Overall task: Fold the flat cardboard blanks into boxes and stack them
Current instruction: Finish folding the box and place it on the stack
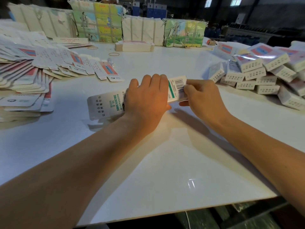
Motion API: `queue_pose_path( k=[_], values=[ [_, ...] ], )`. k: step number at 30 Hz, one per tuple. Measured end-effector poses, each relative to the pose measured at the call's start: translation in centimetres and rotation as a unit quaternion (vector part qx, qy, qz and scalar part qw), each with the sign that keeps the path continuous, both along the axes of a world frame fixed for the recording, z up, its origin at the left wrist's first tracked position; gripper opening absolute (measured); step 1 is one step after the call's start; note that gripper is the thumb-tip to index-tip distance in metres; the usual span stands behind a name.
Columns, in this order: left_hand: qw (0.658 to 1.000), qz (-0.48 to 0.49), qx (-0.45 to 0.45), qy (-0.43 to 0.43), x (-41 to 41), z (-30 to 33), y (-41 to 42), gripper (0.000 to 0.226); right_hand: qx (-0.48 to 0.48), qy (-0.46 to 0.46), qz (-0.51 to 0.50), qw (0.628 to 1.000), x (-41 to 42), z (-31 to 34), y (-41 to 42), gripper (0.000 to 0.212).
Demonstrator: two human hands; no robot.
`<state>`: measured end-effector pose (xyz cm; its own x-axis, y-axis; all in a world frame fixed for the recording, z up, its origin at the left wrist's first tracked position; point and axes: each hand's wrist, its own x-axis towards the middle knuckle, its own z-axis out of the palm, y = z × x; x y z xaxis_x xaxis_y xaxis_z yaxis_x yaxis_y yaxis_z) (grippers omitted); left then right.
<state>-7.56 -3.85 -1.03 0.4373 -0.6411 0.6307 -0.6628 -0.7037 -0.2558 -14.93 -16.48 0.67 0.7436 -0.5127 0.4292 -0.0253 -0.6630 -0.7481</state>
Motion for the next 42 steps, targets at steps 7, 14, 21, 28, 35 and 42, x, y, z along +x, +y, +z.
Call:
queue_pose_path(
  k=[7, 14, 21, 28, 35, 42],
  values=[
    [0.999, 0.001, 0.014, -0.051, 0.5, -0.2, 0.2, 0.069, -0.141, 0.056, 0.035, 0.988, -1.0, 0.4, 0.8, 0.026],
    [1.000, 0.015, 0.000, -0.005, 1.0, -0.1, 0.3, 0.062, -0.039, 0.092, 0.097, 0.990, 0.1, -0.5, 1.1, 0.022],
    [0.999, 0.037, -0.011, 0.018, 1.5, 0.4, 0.4, 0.069, -0.094, -0.007, -0.028, 0.995, -0.1, -0.7, 0.8, 0.020],
    [0.999, 0.029, 0.020, -0.009, 1.4, 0.3, 1.0, 0.067, -0.121, -0.005, -0.009, 0.993, -0.6, -1.0, 0.9, 0.019],
    [0.998, -0.048, 0.044, 0.003, 2.3, 1.4, 1.9, 0.072, -0.190, 0.065, 0.131, 0.971, -0.5, -0.6, -0.3, 0.066],
    [0.984, -0.175, -0.005, -0.029, 0.9, 1.7, 2.3, 0.072, -0.281, 0.034, 0.148, 0.948, -0.7, -0.6, -1.1, 0.064]
  ],
)
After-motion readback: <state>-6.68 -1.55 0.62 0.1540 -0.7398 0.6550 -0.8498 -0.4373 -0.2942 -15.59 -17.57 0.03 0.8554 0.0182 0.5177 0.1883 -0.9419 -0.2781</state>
